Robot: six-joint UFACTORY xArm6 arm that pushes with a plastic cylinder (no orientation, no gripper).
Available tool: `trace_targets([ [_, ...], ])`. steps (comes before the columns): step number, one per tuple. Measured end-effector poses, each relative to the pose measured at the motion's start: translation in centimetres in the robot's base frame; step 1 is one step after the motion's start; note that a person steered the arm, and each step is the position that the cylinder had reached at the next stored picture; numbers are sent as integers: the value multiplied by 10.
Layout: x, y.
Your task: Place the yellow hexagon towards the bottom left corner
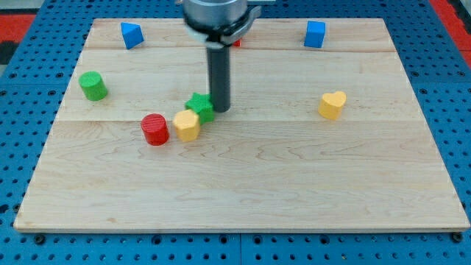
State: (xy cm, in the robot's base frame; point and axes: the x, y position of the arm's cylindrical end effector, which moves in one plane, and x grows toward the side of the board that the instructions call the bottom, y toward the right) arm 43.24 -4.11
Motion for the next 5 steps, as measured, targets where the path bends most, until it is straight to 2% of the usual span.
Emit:
trace_targets([
  [1, 41, -44],
  [3, 75, -114],
  [4, 98, -83],
  [5, 108, -77],
])
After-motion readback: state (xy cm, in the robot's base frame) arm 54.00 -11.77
